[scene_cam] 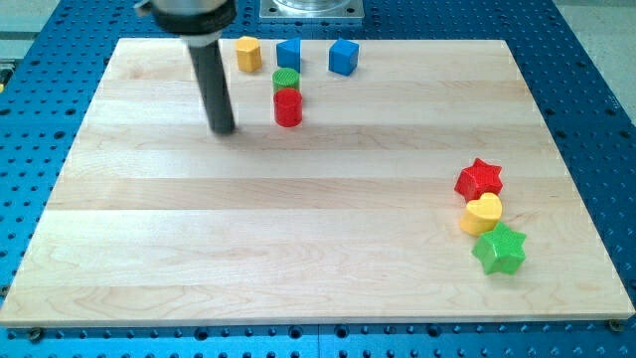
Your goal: Push the red circle into the red star
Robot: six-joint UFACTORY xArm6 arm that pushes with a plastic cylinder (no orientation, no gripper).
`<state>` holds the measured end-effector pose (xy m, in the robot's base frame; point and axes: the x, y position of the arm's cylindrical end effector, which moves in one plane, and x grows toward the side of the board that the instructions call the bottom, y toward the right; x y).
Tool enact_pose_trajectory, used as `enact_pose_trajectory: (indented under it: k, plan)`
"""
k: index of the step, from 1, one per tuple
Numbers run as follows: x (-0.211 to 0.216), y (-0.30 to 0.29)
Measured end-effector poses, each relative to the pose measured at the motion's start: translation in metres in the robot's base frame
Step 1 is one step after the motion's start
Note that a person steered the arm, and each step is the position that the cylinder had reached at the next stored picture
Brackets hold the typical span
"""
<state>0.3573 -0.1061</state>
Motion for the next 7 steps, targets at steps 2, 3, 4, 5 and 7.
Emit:
enact_pose_trajectory:
  k: [2, 3, 4, 5, 7]
  plan:
    - [-0.003, 0.181]
    - [-0.027, 0.169]
    - [-0.049, 0.187]
    - [-0.014, 0.257]
    - [-0.003, 0.319]
